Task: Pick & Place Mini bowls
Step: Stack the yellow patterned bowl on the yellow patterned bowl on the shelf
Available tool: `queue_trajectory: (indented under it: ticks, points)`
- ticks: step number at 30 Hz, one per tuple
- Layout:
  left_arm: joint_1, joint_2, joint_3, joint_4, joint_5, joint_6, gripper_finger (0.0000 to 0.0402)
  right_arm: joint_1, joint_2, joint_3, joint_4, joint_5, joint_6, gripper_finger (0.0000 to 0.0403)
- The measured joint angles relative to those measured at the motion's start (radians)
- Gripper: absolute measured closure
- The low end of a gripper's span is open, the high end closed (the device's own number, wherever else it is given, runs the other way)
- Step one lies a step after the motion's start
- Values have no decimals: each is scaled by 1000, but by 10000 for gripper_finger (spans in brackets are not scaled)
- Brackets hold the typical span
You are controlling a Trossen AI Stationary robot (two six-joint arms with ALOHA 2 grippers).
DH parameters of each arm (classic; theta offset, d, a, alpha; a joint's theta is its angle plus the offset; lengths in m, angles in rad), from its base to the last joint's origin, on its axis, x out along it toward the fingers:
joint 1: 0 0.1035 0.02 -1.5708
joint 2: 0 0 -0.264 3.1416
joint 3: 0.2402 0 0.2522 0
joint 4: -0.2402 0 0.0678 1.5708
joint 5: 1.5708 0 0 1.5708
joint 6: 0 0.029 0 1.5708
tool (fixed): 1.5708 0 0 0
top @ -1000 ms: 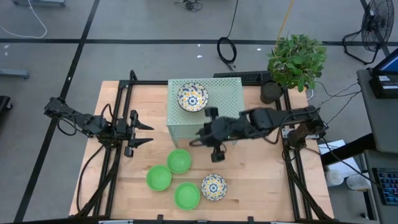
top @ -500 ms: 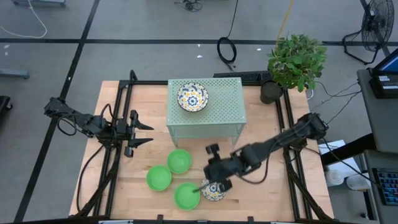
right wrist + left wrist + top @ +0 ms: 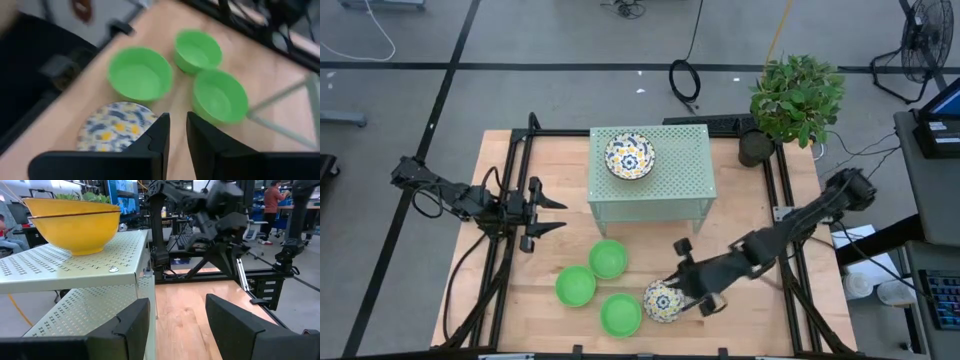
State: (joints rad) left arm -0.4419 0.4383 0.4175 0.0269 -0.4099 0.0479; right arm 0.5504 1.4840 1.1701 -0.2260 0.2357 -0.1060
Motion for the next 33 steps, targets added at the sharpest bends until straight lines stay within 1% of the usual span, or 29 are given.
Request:
queue_trajectory:
  ticks: [4, 8, 11, 14, 16, 19, 23, 24, 26, 28, 31, 33]
  points:
    - [0, 0, 0, 0, 0, 0, 204, 2, -165, -210, 263, -62, -38, 353]
    - [0, 0, 0, 0, 0, 0, 204, 1, -297, -416, 540, -70, -38, 353]
    - [0, 0, 0, 0, 0, 0, 204, 2, -353, -533, 735, -97, -34, 353]
    - [0, 0, 0, 0, 0, 0, 204, 3, -368, -582, 814, -129, -50, 349]
    - [0, 0, 0, 0, 0, 0, 204, 6, -359, -579, 816, -130, -67, 338]
    - [0, 0, 0, 0, 0, 0, 204, 10, -323, -543, 811, -128, -65, 308]
    - [0, 0, 0, 0, 0, 0, 204, 35, -247, -464, 670, -124, -31, 261]
    - [0, 0, 0, 0, 0, 0, 204, 44, -224, -435, 627, -109, -27, 251]
    - [0, 0, 0, 0, 0, 0, 204, 63, -178, -372, 535, -53, -9, 235]
    - [0, 0, 0, 0, 0, 0, 204, 75, -125, -303, 450, 10, 43, 226]
    - [0, 0, 0, 0, 0, 0, 204, 91, -58, -203, 286, 92, 170, 223]
    - [0, 0, 0, 0, 0, 0, 204, 99, -17, -136, 147, 158, 286, 228]
